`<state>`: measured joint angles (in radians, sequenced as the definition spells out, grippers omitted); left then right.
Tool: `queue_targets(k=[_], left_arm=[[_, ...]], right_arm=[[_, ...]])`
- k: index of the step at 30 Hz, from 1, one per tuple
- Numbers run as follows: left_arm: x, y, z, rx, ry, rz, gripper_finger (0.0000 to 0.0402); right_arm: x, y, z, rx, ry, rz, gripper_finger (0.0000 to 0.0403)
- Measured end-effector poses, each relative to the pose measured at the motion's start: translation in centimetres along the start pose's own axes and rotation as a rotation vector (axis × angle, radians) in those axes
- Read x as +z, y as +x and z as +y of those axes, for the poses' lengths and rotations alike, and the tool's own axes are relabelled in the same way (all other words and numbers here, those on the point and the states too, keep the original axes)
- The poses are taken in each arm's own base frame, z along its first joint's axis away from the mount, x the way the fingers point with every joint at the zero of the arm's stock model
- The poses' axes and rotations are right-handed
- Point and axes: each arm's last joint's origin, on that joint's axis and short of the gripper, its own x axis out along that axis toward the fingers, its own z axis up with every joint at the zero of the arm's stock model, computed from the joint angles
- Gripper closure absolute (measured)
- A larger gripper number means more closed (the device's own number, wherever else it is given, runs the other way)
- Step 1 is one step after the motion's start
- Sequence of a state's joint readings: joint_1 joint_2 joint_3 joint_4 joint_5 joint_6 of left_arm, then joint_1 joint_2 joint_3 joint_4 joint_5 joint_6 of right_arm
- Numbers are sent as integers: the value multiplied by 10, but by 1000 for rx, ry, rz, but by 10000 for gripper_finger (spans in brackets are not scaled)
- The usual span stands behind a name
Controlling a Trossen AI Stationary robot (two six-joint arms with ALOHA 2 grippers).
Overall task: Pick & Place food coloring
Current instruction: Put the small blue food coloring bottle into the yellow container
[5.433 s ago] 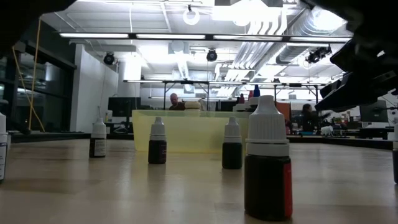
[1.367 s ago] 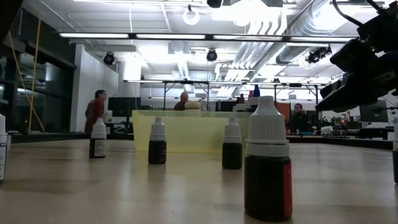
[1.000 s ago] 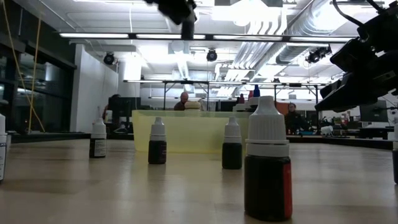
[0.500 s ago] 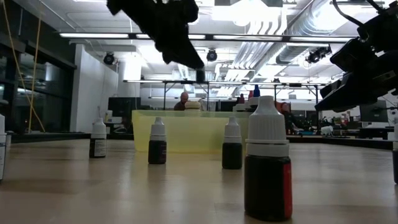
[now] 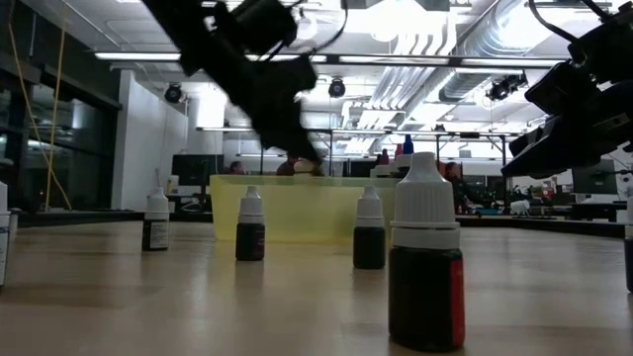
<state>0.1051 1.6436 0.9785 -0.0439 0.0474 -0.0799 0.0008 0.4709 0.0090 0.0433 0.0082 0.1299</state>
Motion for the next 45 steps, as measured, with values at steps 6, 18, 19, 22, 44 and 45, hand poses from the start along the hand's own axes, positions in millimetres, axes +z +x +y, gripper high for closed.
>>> queue_targets(k=[6,18,19,22,44,45], left_arm=[[-16,14,2,-4,109,-13,362],[-29,35,3,-31,182,-17,362],[-29,36,3,-33,182,-17,362],[-30,38,2,-58,182,-17,362],[-30,49,1,-104,185,-42,362],[-29,49,1,-104,186,-45,362]], right_arm=[[0,0,0,1,0,-3,402],[0,0,0,1,0,-4,402],[0,0,0,1,0,-3,402],[0,0,0,0,0,-4,402],[0,0,0,0,0,-5,402],[0,0,0,1,0,-5,402]])
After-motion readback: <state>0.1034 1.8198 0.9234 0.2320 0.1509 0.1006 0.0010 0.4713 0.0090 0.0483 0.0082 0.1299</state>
